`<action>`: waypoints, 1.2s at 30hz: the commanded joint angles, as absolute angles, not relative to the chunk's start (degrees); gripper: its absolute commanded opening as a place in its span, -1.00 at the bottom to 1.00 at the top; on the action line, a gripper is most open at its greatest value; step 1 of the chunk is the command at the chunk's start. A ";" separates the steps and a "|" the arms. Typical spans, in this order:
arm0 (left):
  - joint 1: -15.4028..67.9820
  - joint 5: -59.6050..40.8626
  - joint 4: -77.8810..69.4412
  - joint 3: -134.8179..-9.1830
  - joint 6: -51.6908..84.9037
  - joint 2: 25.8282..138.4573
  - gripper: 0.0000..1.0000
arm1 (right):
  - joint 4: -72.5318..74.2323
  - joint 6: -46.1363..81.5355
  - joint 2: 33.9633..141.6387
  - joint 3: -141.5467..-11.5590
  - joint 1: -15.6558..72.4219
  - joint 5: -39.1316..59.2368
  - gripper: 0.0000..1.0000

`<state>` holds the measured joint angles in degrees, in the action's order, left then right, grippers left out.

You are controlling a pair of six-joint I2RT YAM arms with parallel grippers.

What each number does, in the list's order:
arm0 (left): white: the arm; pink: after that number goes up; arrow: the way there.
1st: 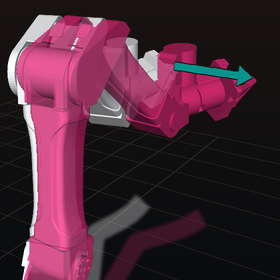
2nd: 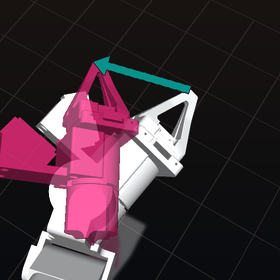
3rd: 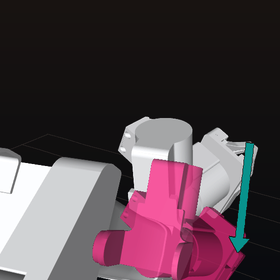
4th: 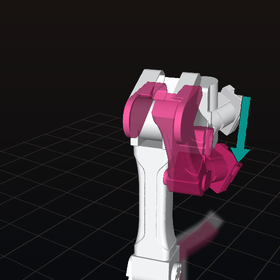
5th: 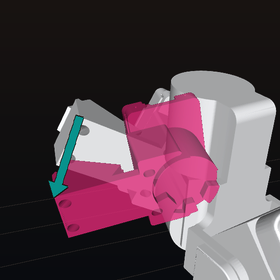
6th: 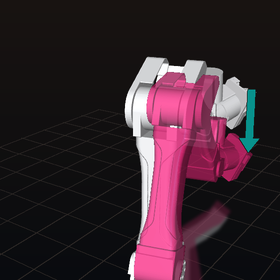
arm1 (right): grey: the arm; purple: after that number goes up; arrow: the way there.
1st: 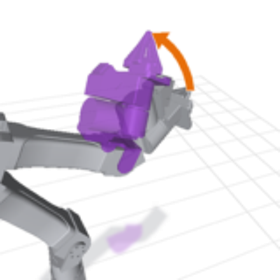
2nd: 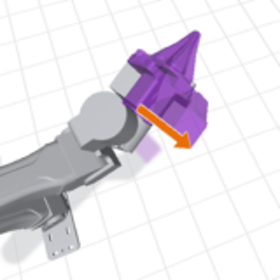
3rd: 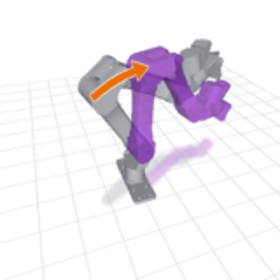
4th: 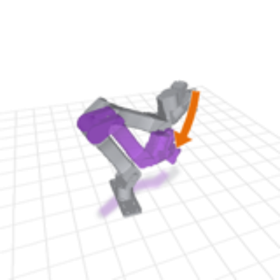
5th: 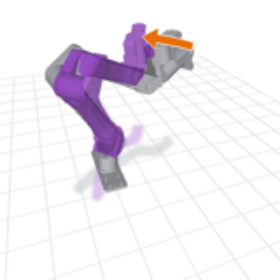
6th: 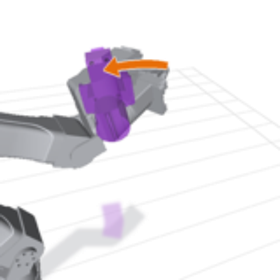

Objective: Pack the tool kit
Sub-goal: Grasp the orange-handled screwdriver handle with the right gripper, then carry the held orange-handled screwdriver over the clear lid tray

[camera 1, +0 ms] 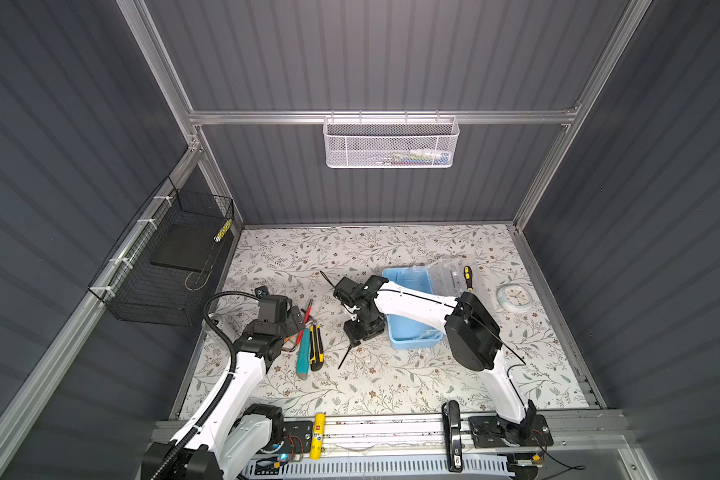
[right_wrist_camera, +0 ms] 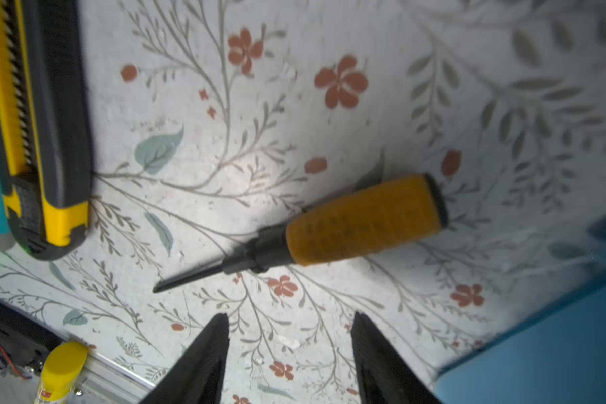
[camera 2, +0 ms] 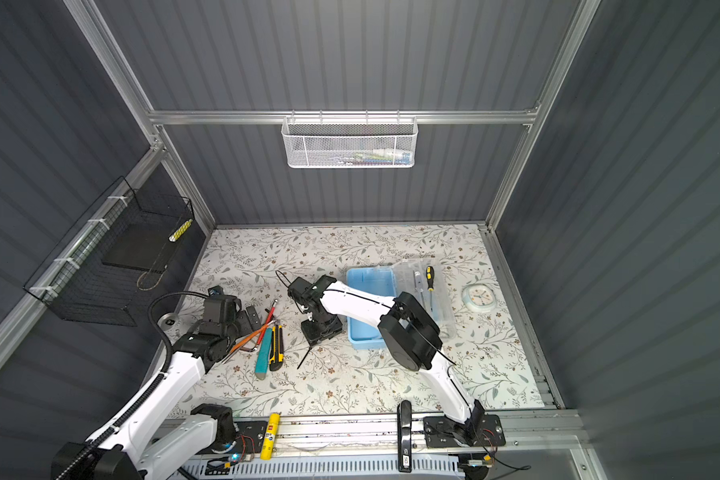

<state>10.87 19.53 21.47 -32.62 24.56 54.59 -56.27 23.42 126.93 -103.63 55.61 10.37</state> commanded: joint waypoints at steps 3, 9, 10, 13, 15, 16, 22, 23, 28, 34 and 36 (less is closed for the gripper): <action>10.55 19.78 22.26 -33.64 23.64 54.02 0.99 | -54.81 26.22 125.32 -100.95 55.81 14.58 0.22; 10.55 19.60 22.24 -33.57 23.56 53.87 0.99 | -52.38 25.93 127.99 -103.03 54.99 15.14 0.26; 10.55 19.60 22.18 -33.57 23.55 53.80 0.99 | -52.43 26.03 128.30 -103.34 54.70 14.62 0.26; 10.55 19.60 22.41 -33.58 23.58 53.79 0.99 | -52.97 26.45 128.85 -103.74 53.63 11.62 0.28; 10.55 19.69 22.20 -33.57 23.64 53.85 0.99 | -52.91 26.55 129.60 -104.30 53.18 9.81 0.29; 10.55 19.60 22.19 -33.64 23.56 54.03 0.99 | -53.42 26.33 130.27 -105.14 53.17 8.72 0.29; 10.55 19.79 22.50 -33.84 23.55 54.16 0.99 | -56.88 24.96 135.34 -111.13 53.25 4.46 0.29; 10.55 19.86 22.54 -33.75 23.56 54.06 0.99 | -56.82 24.82 135.68 -111.51 53.35 4.11 0.28; 10.55 19.95 22.67 -33.66 23.55 53.79 0.99 | -57.32 23.50 136.56 -112.98 53.85 1.53 0.18; 10.55 19.80 22.58 -33.84 23.47 54.14 0.99 | -56.69 22.51 137.17 -113.33 53.88 -0.57 -0.10; 10.55 19.70 22.51 -33.79 23.47 54.10 0.99 | -56.64 22.04 137.70 -113.98 53.88 -0.46 -0.19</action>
<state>10.87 19.53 21.47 -32.62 24.51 54.59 -55.81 23.16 135.22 -112.68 53.78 1.28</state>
